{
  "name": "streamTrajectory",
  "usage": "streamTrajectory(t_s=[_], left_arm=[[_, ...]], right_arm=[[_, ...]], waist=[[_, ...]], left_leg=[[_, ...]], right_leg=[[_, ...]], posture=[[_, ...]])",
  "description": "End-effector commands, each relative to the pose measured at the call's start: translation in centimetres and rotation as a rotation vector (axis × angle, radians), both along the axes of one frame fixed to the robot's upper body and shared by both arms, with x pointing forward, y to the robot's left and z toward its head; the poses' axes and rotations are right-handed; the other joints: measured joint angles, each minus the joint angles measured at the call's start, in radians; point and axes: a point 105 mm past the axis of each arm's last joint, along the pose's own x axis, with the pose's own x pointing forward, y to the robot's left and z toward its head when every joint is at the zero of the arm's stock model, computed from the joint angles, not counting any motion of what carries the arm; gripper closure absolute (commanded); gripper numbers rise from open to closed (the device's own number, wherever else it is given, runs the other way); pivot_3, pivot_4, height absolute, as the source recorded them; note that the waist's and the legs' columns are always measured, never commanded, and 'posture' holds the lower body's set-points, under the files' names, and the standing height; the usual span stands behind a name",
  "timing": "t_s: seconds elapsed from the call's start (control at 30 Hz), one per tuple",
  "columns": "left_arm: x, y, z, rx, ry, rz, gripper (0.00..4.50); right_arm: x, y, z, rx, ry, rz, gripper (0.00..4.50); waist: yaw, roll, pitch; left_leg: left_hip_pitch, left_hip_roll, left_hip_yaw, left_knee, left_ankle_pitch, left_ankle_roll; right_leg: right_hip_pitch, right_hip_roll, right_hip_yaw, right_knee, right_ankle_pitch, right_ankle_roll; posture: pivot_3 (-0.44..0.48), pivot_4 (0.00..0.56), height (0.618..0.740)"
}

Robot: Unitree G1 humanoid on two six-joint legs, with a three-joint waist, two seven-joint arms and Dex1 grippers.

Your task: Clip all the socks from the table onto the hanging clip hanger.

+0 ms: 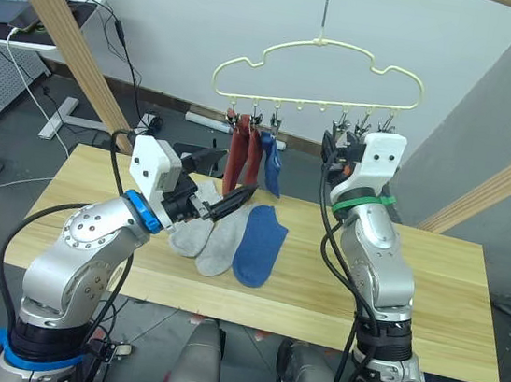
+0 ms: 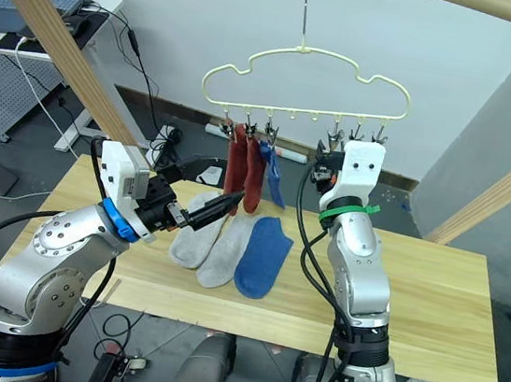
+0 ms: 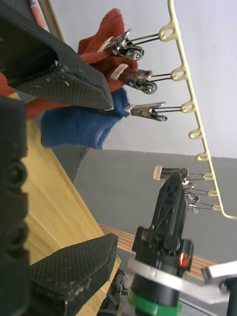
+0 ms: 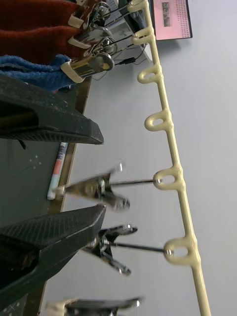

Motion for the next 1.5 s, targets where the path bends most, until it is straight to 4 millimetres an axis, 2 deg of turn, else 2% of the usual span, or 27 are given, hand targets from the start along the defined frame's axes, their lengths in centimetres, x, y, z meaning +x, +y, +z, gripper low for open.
streamTrajectory(t_s=[0.03, 0.5, 0.77, 1.23, 1.5], left_arm=[[-0.5, -0.6, 1.0, -0.012, -0.038, -0.031, 0.09], [-0.7, -0.6, 1.2, -0.009, -0.043, -0.034, 0.09], [-0.8, -0.5, 1.1, -0.004, -0.04, -0.027, 0.09], [-1.6, -1.3, 2.3, -0.064, -0.044, -0.09, 0.09], [-1.4, -1.4, 2.0, -0.042, -0.031, -0.089, 0.09]], right_arm=[[-0.5, 0.1, 0.7, 0.014, -0.021, 0.003, 2.5], [1.3, 0.8, 1.2, 0.054, 0.004, 0.019, 2.5], [1.7, 1.9, 2.1, 0.063, -0.021, 0.055, 2.5], [2.4, 1.3, 2.6, 0.064, -0.042, 0.028, 2.5], [2.5, 1.3, 2.7, 0.071, -0.048, 0.019, 2.5]], waist=[[0.0, 0.0, 0.0], [0.0, 0.0, 0.0], [0.0, 0.0, 0.0], [0.001, 0.0, 0.0], [0.001, 0.0, 0.0]], left_leg=[[0.0, 0.0, 0.0, 0.0, 0.0, 0.0], [0.0, 0.0, 0.0, 0.0, 0.001, 0.0], [0.0, 0.0, 0.0, 0.0, 0.001, 0.001], [0.0, 0.0, 0.0, 0.0, 0.001, 0.001], [0.0, 0.0, 0.0, 0.0, 0.001, 0.001]], right_leg=[[0.0, 0.0, 0.0, 0.0, 0.0, 0.0], [0.0, 0.0, 0.0, 0.0, 0.0, 0.0], [0.0, 0.0, 0.0, 0.0, 0.0, 0.0], [0.001, 0.0, 0.0, 0.0, 0.0, 0.0], [0.001, 0.0, 0.0, 0.0, 0.0, 0.0]], posture=[[0.249, 0.237, 0.74], [0.269, 0.242, 0.74], [0.271, 0.245, 0.74], [0.279, 0.25, 0.74], [0.278, 0.249, 0.74]])
